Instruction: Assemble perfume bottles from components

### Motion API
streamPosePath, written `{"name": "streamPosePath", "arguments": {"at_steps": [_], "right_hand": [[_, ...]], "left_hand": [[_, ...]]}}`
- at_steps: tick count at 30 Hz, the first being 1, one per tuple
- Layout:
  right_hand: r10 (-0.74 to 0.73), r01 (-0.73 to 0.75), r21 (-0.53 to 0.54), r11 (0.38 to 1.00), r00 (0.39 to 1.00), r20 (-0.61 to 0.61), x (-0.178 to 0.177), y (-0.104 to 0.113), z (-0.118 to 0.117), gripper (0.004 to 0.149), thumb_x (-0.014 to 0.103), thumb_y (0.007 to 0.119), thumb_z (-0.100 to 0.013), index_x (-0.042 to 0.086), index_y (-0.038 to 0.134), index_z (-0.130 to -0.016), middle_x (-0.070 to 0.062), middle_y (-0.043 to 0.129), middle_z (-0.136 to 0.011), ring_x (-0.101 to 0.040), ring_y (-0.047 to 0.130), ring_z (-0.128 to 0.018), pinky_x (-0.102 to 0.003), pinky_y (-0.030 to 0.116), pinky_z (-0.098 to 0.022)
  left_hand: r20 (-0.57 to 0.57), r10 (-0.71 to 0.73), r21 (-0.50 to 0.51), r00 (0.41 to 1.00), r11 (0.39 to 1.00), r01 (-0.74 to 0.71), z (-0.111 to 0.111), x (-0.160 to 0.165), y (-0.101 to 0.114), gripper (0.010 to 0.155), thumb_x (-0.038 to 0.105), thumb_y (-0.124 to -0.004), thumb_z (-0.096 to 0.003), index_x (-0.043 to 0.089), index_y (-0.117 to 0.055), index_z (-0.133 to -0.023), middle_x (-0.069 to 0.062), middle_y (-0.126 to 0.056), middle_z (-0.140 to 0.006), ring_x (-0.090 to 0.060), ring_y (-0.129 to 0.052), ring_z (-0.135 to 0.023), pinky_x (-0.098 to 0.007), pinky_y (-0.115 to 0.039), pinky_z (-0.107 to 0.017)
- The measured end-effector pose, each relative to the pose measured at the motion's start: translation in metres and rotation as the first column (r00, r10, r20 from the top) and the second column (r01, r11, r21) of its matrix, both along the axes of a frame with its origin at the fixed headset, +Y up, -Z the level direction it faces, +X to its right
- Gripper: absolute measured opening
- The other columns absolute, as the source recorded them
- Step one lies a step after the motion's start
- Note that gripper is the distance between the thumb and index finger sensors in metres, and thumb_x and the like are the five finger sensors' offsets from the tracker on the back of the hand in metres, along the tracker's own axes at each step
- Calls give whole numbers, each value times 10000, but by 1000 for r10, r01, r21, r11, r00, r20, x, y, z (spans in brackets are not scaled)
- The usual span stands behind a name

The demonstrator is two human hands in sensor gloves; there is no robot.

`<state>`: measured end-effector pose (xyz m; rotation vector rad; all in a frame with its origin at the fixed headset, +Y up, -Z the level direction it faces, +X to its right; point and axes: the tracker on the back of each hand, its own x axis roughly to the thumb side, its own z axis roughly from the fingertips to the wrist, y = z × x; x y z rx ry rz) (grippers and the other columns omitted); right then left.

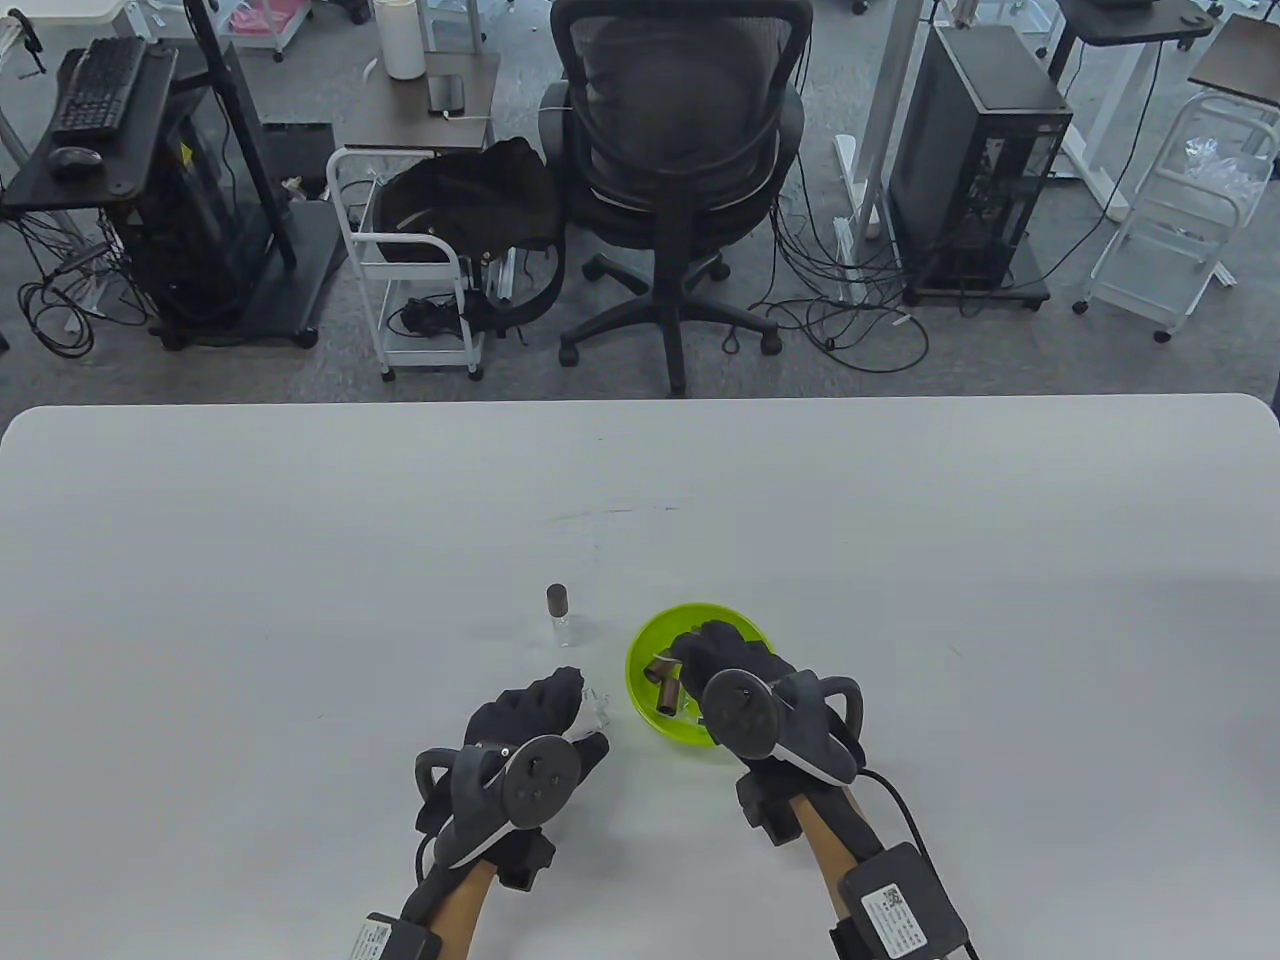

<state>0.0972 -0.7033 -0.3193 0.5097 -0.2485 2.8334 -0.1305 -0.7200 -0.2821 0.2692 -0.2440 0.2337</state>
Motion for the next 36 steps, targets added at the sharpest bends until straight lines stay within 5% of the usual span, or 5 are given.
{"name": "streamPosePath", "arguments": {"at_steps": [7, 36], "right_hand": [[16, -15, 15, 1000, 998, -54, -1, -2, 17, 403, 433, 654, -595, 349, 617, -988, -94, 858, -866, -133, 945, -546, -365, 846, -507], [66, -57, 107, 993, 994, -82, -13, 5, 30, 409, 429, 678, -578, 370, 648, -981, -87, 805, -919, -148, 917, -605, -386, 818, -560]], "left_hand": [[14, 2, 14, 1000, 1000, -2, 2, 3, -1, 722, 622, -808, -428, 233, -648, -1015, -31, -880, -930, -236, -952, -753, -371, -788, -620], [16, -13, 21, 1000, 1000, 12, 3, 4, -4, 720, 614, -818, -424, 238, -649, -1014, -30, -877, -933, -235, -951, -753, -371, -787, -621]]}}
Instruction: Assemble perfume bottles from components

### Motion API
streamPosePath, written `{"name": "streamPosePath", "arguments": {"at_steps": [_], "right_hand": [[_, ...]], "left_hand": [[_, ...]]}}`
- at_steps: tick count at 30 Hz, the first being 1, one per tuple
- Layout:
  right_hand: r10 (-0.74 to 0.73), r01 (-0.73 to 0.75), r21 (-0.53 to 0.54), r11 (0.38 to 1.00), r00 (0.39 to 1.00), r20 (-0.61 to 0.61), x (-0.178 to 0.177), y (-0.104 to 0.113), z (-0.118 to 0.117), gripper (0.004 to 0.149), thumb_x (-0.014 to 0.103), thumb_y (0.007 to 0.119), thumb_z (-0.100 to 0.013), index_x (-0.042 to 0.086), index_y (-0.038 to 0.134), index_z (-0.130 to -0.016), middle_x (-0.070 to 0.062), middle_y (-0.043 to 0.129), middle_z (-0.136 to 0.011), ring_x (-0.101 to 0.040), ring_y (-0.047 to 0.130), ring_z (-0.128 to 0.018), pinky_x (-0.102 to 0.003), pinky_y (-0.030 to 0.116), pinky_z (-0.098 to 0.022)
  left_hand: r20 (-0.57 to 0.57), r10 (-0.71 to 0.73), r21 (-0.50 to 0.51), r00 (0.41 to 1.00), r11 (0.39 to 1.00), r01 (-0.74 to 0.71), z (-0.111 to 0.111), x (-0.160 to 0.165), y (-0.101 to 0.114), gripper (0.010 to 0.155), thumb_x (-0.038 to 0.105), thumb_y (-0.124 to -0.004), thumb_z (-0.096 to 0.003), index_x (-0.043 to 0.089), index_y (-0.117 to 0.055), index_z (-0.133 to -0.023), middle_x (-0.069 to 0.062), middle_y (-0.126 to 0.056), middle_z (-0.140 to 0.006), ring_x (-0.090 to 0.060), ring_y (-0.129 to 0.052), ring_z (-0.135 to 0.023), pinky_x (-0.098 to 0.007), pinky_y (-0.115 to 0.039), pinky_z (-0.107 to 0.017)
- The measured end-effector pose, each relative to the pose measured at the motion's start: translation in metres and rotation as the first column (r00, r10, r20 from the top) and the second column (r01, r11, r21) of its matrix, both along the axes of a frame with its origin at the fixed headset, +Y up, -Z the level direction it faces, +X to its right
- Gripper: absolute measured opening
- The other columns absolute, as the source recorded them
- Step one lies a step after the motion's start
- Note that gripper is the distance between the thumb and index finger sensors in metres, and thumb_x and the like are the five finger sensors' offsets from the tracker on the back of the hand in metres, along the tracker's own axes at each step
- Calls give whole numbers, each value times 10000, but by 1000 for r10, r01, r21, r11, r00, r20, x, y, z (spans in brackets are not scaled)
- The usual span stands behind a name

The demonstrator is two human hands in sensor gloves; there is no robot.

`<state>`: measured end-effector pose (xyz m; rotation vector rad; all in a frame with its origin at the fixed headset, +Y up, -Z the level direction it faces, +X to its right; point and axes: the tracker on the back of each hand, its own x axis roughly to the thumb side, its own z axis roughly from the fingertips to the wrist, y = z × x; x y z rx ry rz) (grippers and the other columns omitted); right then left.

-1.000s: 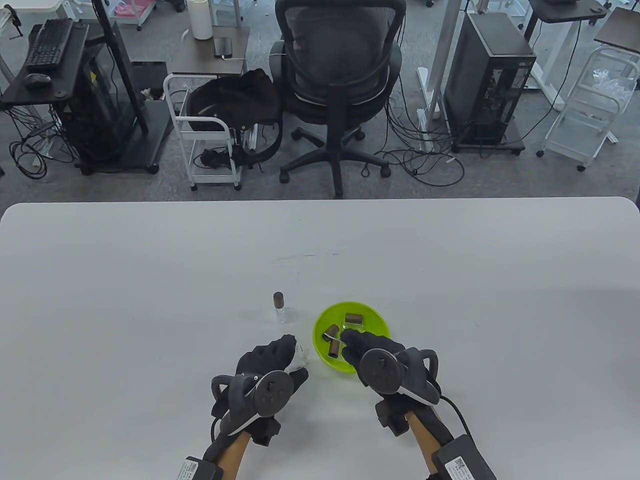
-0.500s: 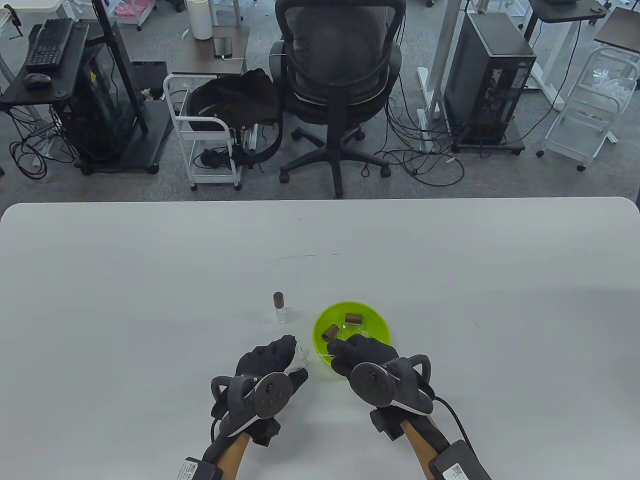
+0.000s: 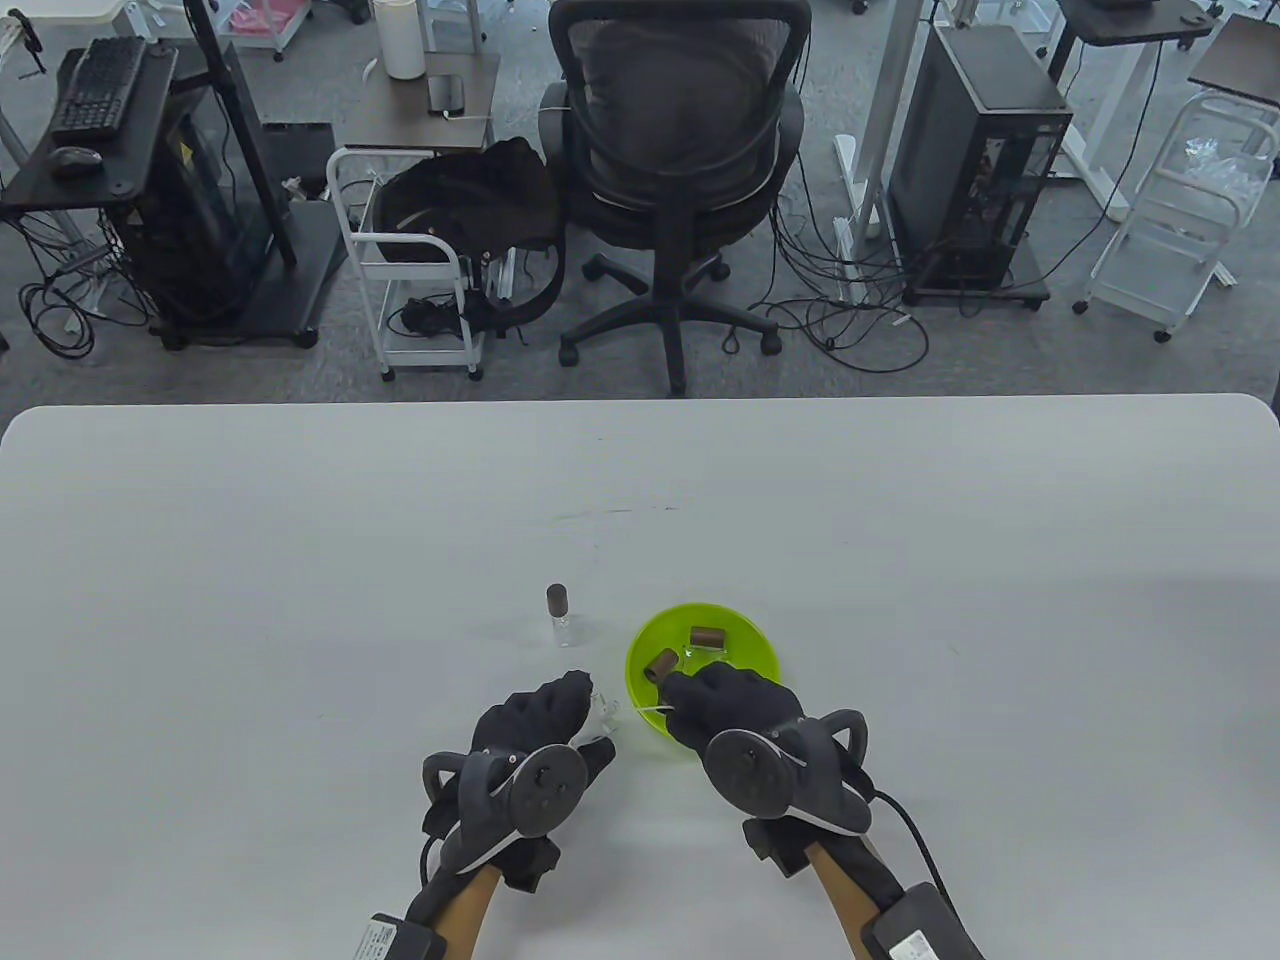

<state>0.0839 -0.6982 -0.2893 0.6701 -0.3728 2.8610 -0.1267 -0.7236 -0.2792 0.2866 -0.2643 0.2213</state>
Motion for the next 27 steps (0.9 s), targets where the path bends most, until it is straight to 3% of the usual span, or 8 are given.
{"name": "streamPosePath", "arguments": {"at_steps": [12, 19, 27], "right_hand": [[-18, 14, -78, 997, 999, -48, -20, -10, -2, 564, 372, 736, -550, 243, 551, -1068, -47, 797, -953, -45, 969, -617, -283, 885, -585], [-48, 38, -112, 993, 995, -88, -24, -12, 1, 572, 252, 681, -594, 209, 444, -1112, -65, 691, -1064, -139, 930, -786, -353, 834, -695], [-162, 137, -215, 967, 981, -102, -20, -16, -3, 568, 271, 617, -584, 202, 431, -1117, -104, 741, -993, -100, 921, -700, -350, 838, -634]], "left_hand": [[54, -25, 38, 998, 999, 23, 4, 14, 1, 706, 613, -824, -419, 260, -662, -1007, -28, -882, -919, -223, -962, -723, -363, -795, -608], [79, -16, 35, 997, 999, 13, 6, 14, 1, 700, 597, -834, -415, 260, -668, -1006, -37, -882, -917, -183, -989, -657, -328, -821, -566], [111, 7, 48, 994, 999, -12, 6, 15, 2, 697, 578, -851, -409, 237, -698, -997, -58, -899, -903, -142, -1019, -590, -289, -853, -524]]}}
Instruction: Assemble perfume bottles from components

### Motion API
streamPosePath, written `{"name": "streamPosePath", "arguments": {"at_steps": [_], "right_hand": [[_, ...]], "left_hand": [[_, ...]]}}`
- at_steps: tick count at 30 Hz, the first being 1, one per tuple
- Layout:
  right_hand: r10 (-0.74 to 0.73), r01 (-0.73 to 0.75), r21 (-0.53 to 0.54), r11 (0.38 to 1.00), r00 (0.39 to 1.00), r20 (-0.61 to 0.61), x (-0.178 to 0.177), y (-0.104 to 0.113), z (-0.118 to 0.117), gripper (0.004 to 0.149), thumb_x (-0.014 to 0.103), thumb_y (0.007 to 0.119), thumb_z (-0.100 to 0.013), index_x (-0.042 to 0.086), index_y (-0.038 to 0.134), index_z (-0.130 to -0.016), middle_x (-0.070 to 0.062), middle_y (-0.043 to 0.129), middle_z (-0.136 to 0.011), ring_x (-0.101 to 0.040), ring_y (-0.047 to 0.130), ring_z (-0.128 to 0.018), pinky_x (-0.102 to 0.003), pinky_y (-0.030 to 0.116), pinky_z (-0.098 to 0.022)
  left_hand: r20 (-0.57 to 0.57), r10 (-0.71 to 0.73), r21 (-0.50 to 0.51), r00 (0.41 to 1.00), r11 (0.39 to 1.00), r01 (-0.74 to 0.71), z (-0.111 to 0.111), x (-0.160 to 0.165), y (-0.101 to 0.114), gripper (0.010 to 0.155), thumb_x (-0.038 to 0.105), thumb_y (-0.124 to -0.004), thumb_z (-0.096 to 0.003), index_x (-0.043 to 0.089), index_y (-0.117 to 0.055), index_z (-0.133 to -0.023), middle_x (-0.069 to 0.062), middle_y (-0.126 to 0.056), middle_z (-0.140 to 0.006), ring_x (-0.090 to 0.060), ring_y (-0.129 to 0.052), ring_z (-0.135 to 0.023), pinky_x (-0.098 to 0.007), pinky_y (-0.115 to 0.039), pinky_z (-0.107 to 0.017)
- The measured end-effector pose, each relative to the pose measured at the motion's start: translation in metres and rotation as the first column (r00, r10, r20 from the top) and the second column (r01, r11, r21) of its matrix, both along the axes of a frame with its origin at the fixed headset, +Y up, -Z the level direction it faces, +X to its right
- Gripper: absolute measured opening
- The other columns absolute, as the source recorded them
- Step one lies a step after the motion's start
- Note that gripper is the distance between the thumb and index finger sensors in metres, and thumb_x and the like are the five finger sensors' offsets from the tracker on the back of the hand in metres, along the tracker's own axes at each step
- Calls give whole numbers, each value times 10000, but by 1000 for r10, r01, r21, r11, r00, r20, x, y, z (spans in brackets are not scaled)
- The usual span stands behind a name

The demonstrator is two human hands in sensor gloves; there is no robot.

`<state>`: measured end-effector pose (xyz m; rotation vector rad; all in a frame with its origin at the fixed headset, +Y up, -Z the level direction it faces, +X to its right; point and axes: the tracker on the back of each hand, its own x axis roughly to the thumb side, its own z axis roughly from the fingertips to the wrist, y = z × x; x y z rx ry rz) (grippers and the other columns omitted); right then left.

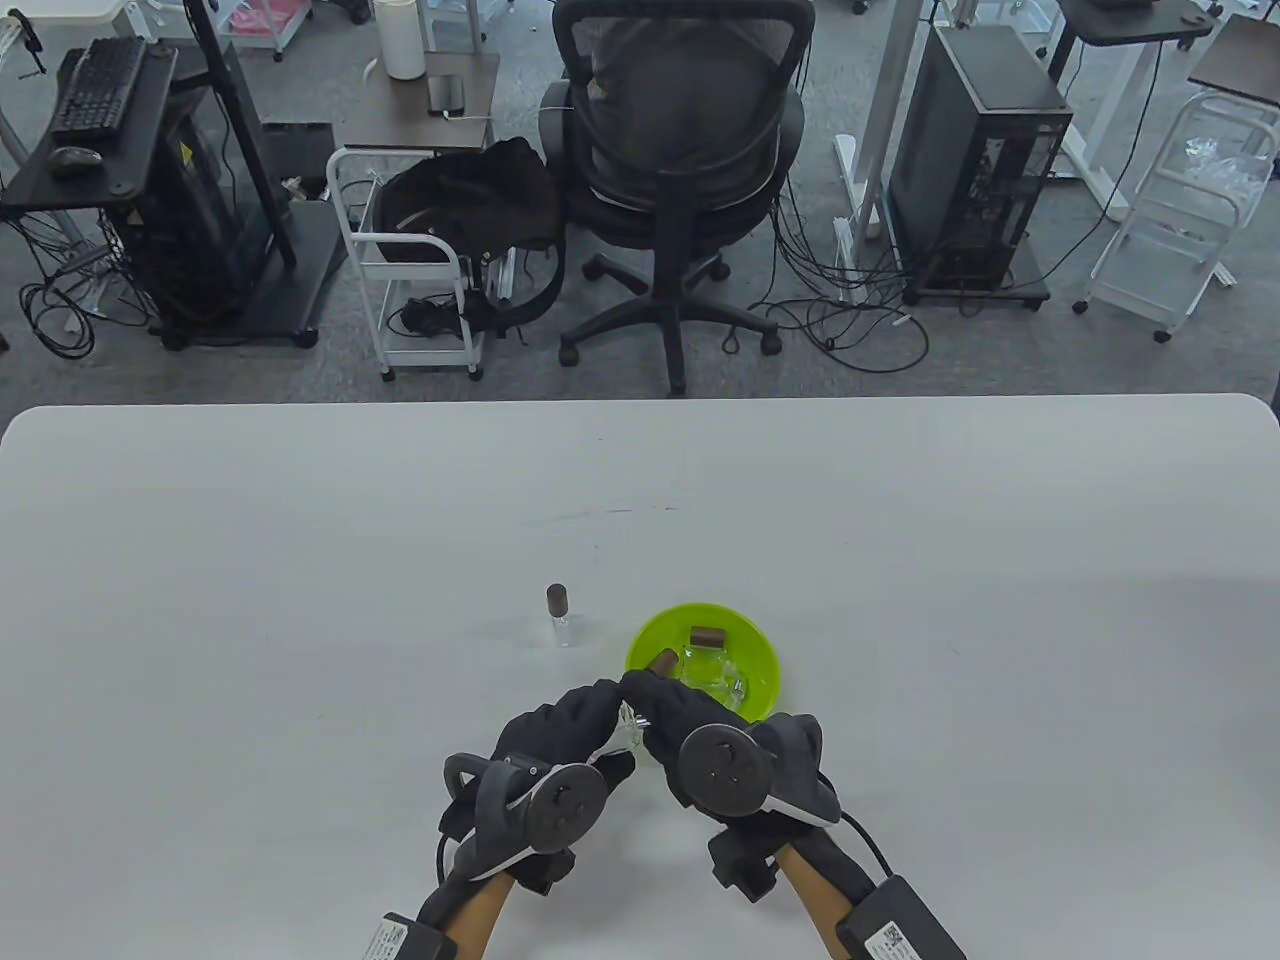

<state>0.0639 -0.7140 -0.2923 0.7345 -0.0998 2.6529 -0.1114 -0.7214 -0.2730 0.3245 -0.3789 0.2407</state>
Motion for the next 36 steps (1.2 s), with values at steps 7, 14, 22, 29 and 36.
{"name": "streamPosePath", "arguments": {"at_steps": [7, 14, 22, 29, 36], "right_hand": [[-166, 170, -97, 981, 985, 51, 6, -4, -6, 533, 423, 516, -610, 161, 463, -1071, -31, 880, -717, -20, 917, -467, -296, 852, -482], [-197, 181, -222, 958, 979, -55, 12, -2, -11, 531, 305, 624, -609, 135, 467, -1087, -117, 826, -891, -91, 956, -659, -349, 855, -611], [-125, 131, -82, 988, 989, 78, 10, -5, -8, 564, 531, 494, -609, 123, 639, -971, -29, 894, -705, -94, 937, -465, -354, 831, -483], [-166, 169, -21, 985, 979, 118, 7, -2, -6, 474, 479, 520, -620, 191, 579, -993, -37, 885, -688, -21, 916, -439, -291, 845, -469], [-252, 232, -265, 936, 967, -43, 15, 1, -13, 513, 298, 650, -625, 121, 514, -1087, -157, 806, -913, -143, 947, -686, -390, 833, -621]], "left_hand": [[35, 35, 15, 999, 999, -36, 1, -1, 2, 700, 577, -853, -405, 223, -710, -992, -59, -908, -899, -139, -1027, -583, -284, -861, -520], [37, 64, -11, 997, 998, -64, -2, -5, 2, 693, 578, -856, -402, 241, -716, -991, -55, -911, -898, -137, -1027, -581, -286, -860, -517], [43, 53, 22, 998, 998, -54, 2, 0, 5, 700, 575, -857, -404, 207, -731, -986, -66, -922, -882, -139, -1031, -563, -285, -863, -506], [53, 48, 15, 997, 999, -49, 2, 3, 3, 697, 580, -850, -407, 219, -726, -990, -61, -919, -885, -135, -1027, -563, -283, -860, -504], [38, 76, 0, 996, 997, -76, -1, -4, 3, 695, 577, -850, -408, 221, -724, -991, -61, -916, -889, -138, -1026, -567, -286, -859, -507]]}}
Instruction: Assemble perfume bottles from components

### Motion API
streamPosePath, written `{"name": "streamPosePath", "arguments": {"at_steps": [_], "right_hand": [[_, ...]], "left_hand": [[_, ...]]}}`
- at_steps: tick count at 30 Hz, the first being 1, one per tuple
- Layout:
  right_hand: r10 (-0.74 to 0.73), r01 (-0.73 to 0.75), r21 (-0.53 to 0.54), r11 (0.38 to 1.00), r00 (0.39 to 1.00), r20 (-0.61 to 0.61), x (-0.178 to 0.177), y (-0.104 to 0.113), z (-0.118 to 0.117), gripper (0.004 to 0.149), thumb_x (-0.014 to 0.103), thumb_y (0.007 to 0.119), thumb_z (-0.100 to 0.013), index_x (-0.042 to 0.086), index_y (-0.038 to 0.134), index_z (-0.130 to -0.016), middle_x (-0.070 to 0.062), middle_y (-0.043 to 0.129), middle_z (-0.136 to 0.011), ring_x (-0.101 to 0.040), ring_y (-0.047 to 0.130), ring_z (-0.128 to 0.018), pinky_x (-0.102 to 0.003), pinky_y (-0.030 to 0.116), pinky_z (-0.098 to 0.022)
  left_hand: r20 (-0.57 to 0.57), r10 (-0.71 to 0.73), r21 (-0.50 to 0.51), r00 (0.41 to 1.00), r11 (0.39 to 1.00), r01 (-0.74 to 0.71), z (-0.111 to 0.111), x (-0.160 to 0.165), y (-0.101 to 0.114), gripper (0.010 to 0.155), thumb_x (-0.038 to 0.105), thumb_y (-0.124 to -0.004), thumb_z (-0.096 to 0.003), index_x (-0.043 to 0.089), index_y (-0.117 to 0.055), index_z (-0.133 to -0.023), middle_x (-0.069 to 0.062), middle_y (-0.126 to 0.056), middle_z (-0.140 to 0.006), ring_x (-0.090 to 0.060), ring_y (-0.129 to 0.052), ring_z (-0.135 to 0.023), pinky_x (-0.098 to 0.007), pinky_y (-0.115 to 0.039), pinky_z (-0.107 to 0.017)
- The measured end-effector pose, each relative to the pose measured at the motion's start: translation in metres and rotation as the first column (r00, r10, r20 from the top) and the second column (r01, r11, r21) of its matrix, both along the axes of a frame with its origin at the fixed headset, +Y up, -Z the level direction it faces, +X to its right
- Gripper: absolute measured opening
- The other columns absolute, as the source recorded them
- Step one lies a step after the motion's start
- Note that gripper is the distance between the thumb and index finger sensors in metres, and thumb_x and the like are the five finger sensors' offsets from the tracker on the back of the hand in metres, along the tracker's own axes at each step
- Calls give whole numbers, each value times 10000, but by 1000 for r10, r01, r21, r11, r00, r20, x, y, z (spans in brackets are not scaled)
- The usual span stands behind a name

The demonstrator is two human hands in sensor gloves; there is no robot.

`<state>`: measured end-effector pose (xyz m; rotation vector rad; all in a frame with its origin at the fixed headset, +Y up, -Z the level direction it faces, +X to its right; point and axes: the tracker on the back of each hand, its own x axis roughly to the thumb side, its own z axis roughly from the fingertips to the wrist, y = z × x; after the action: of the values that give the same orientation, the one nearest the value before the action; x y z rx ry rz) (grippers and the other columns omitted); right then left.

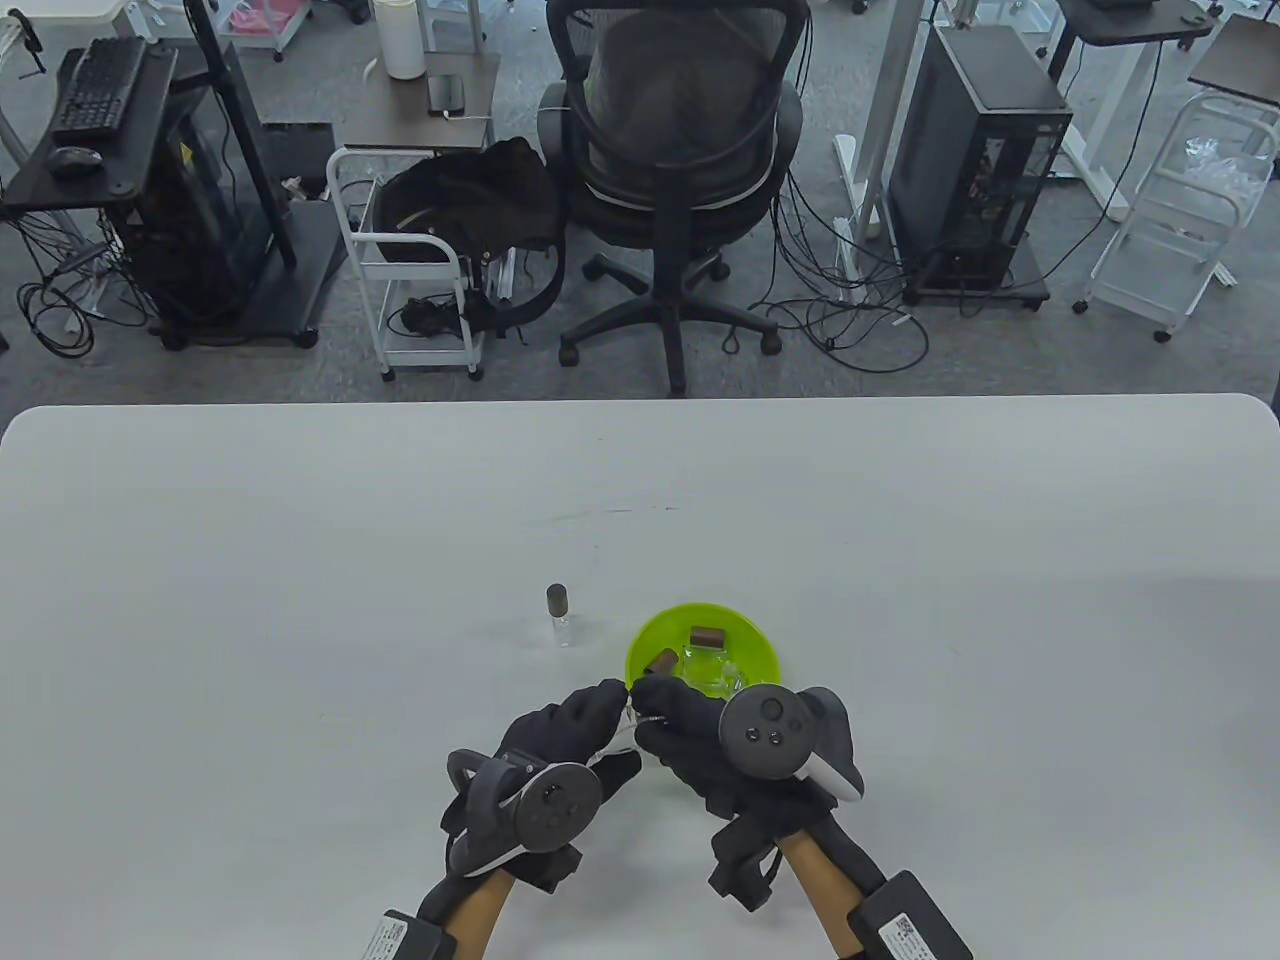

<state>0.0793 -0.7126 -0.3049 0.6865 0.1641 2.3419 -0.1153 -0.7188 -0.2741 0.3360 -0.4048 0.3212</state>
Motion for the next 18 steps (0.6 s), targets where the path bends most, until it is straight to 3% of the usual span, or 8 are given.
{"name": "streamPosePath", "arguments": {"at_steps": [3, 6, 8, 9, 10, 12, 15, 18], "right_hand": [[45, -50, 54, 997, 996, 73, -4, 1, 2, 521, 330, 625, -599, 52, 579, -1037, -99, 879, -754, -88, 953, -524, -359, 859, -515], [169, -197, 164, 967, 971, 170, -5, -1, 4, 566, 505, 509, -621, 69, 740, -897, 10, 922, -562, -59, 930, -332, -327, 854, -387], [134, -170, 170, 971, 970, 204, -6, -3, 6, 542, 509, 521, -633, 103, 695, -949, -39, 912, -667, -100, 949, -438, -360, 843, -459], [86, -120, 162, 980, 976, 200, -8, -4, 8, 510, 469, 544, -646, 149, 590, -1041, -109, 839, -852, -163, 941, -612, -411, 814, -566], [69, -99, 149, 984, 979, 193, -10, -4, 8, 514, 438, 558, -652, 157, 524, -1082, -144, 771, -937, -202, 907, -699, -442, 782, -620], [60, -82, 114, 990, 981, 186, -11, -2, 7, 513, 382, 570, -660, 121, 473, -1091, -134, 785, -893, -172, 917, -642, -410, 800, -593], [57, -93, 145, 985, 970, 237, -7, -2, 6, 498, 412, 549, -654, 102, 548, -1044, -86, 900, -681, -73, 946, -427, -331, 850, -454], [6, -26, 101, 995, 981, 195, -1, -3, 3, 485, 433, 528, -638, 119, 629, -993, -74, 925, -611, -63, 944, -376, -326, 855, -418]], "left_hand": [[2, -21, 17, 1000, 1000, 21, 2, 3, 1, 696, 576, -851, -408, 215, -725, -990, -64, -917, -887, -140, -1026, -565, -288, -858, -508], [17, -20, 19, 1000, 1000, 19, 4, 5, 1, 697, 574, -855, -407, 207, -733, -986, -68, -921, -880, -140, -1028, -560, -287, -860, -504], [4, -39, 32, 999, 999, 39, 4, 7, 1, 700, 576, -853, -407, 204, -731, -987, -67, -921, -879, -137, -1027, -559, -285, -860, -505], [8, -41, 25, 999, 999, 41, 3, 8, 1, 698, 575, -854, -407, 204, -733, -986, -67, -922, -879, -138, -1026, -560, -286, -859, -505], [13, -41, 18, 999, 999, 41, 3, 9, 0, 699, 575, -853, -408, 203, -733, -987, -69, -921, -879, -138, -1026, -559, -286, -859, -504], [17, -48, 19, 999, 999, 48, 3, 10, -1, 699, 576, -843, -414, 203, -723, -994, -68, -915, -887, -137, -1025, -565, -285, -858, -507], [34, -57, 23, 998, 998, 57, 5, 14, -1, 697, 577, -839, -417, 212, -717, -998, -66, -911, -894, -137, -1023, -571, -288, -856, -511], [42, -49, 23, 998, 999, 48, 5, 15, -1, 696, 579, -836, -416, 218, -714, -999, -64, -910, -898, -136, -1024, -571, -288, -858, -510]]}}
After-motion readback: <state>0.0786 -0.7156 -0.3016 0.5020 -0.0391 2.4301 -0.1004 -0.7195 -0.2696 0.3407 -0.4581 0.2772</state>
